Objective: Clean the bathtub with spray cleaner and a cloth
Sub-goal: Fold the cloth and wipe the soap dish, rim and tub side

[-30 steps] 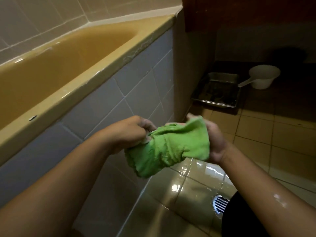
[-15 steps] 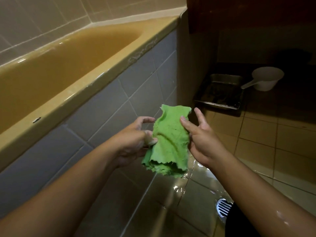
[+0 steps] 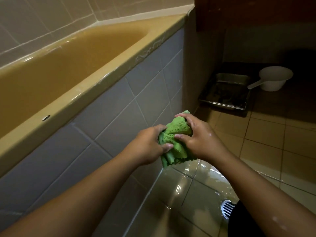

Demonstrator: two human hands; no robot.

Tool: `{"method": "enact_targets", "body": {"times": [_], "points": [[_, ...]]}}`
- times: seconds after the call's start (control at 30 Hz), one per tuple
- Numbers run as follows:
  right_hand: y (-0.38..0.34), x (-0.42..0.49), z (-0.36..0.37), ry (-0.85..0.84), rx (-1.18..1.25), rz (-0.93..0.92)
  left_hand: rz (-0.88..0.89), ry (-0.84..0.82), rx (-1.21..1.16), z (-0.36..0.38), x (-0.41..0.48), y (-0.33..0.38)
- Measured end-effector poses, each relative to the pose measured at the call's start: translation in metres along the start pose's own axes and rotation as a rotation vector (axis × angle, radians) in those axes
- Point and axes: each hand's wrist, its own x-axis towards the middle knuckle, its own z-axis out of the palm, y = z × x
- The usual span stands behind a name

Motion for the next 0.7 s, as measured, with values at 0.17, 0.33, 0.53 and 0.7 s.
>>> {"method": "enact_targets", "body": {"times": [0.17,0.33,0.53,0.7], "points": [[0.005,0.01,0.007,0.135,-0.125,-0.154,0.029,0.17,0.183,0.002,0.001,0.008],[0.007,0.021,0.005,0.134,-0.152,-0.176,0.054,0.244,0.298,-0.007,0.003,0.002],[0.007,0.021,0.006,0.102,0.053,-0.055,-0.001,0.144,0.084,-0.023,-0.001,0.004],[0.0,0.025,0.013,0.182,0.288,-0.109,0.068,0.27,0.166,-0.023,-0.005,-0.001]]}}
